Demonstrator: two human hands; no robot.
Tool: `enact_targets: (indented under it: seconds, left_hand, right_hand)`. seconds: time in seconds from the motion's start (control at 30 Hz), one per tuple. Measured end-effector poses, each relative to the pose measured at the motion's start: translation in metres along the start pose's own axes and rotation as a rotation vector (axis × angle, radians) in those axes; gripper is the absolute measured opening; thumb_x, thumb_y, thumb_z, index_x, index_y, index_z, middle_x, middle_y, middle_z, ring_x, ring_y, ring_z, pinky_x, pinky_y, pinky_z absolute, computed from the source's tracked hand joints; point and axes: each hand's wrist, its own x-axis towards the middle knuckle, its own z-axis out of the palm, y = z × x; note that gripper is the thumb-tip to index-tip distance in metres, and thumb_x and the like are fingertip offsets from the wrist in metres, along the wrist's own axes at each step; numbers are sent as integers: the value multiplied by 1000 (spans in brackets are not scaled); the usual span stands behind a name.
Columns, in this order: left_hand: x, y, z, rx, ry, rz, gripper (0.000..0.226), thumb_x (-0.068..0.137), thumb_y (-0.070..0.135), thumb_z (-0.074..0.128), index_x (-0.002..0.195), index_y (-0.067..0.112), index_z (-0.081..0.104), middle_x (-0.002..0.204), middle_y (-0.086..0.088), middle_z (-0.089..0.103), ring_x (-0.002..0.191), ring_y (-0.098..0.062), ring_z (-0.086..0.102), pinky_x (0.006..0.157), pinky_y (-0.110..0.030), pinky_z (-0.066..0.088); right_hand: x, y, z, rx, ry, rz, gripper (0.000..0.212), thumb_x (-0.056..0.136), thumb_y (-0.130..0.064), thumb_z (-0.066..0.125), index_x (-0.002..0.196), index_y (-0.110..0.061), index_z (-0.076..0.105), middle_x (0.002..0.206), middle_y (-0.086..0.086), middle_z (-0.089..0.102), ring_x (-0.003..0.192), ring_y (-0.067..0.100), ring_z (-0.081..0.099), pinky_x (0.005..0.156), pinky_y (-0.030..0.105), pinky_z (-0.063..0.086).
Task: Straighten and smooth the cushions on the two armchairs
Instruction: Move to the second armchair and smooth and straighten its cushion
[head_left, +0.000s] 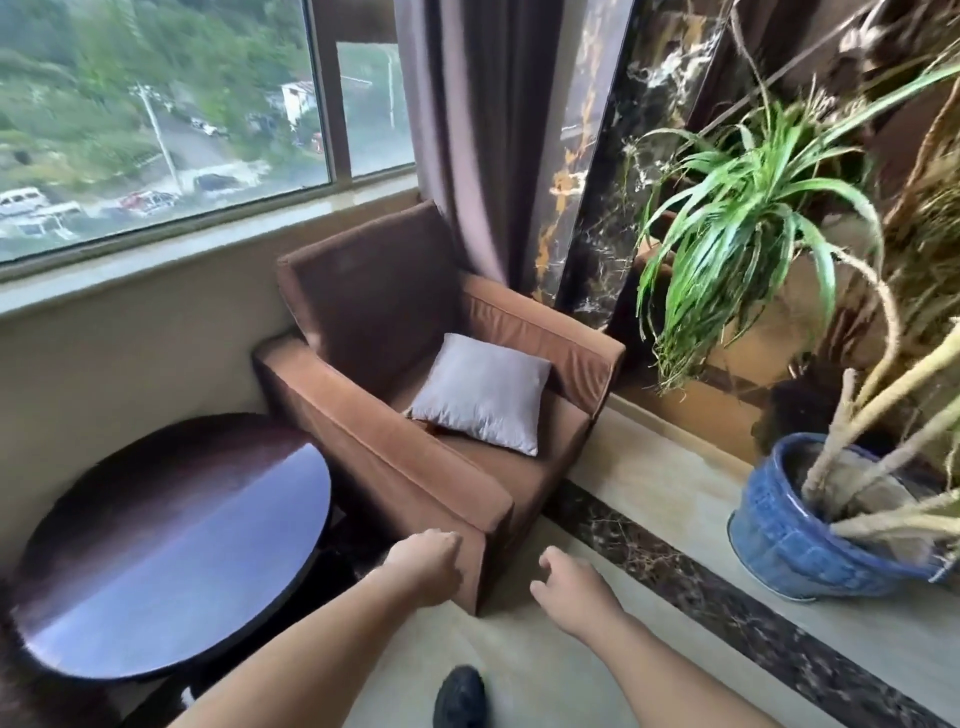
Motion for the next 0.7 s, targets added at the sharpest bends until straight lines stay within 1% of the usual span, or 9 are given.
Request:
enact_targets:
  seconds: [0.1,0.17,0.23,0.33,0.4,0.47,0.57,0.63,0.7]
  left_hand:
    - [71,4,-26,-1,-23,-9,38,88,27,50,124,14,55,130,-11,61,121,-34,58,94,-41,51]
    - [114,6,-45,-16,-38,-20,40,88,31,52,125,14,55,130,-10,60,121,-34,58,95,-42,52]
    - [151,10,-68,-28,-41,-22,42,88,32,53,126,14,55,132,-9,60,121,-33,58,96,-42,51]
    - [200,14,-95,-56,-18,-38,44,87,33,52,128,16,54,133,-7,59,123,-32,57,97,-43,51]
    - [229,15,-106,-81,-14,-53,37,87,32,52,119,17,57,126,-7,60,119,-32,59,94,-42,51]
    - [259,14,-114,-126,-20,-97,28,86,31,51,109,16,58,118,-6,62,114,-31,61,91,-41,52]
    - [305,10,-123,-200,-17,-198,20,87,31,54,98,14,57,112,-7,66,108,-31,63,84,-38,52]
    - [338,7,-129,-264,-10,-282,18,87,33,55,89,15,53,108,-7,67,105,-31,63,74,-33,47]
    - [373,7,-132,-316,-4,-358,17,86,33,54,83,17,48,105,-8,67,102,-30,64,68,-32,40]
  right_hand:
    - [65,1,-41,-66,-14,-14,38,89,-38,52,122,-20,52,114,4,63,102,26,62,77,32,43]
    - [104,2,-69,-98,-31,-15,38,87,-37,52,121,-20,54,103,4,63,96,27,62,75,32,45]
    - [142,3,-96,-108,-39,-29,38,85,-37,52,118,-19,55,92,2,60,97,30,64,78,36,49]
    - [195,0,-133,-3,-21,7,33,89,-32,57,119,-17,57,104,6,68,103,28,64,78,29,44]
    - [231,3,-154,147,10,97,32,90,-28,60,119,-15,60,106,6,70,98,25,62,74,25,39]
    - [270,13,-171,204,24,155,32,89,-29,61,117,-16,61,101,4,68,98,25,62,76,26,42]
    - [332,29,-188,160,-44,156,32,88,-31,61,117,-17,61,107,4,69,107,28,62,83,28,45]
    - [381,38,-195,118,-100,115,34,88,-30,61,119,-16,61,114,7,71,111,28,62,85,28,45]
    - [434,43,-200,89,-160,63,36,87,-29,62,119,-15,62,114,8,71,110,29,63,86,28,46]
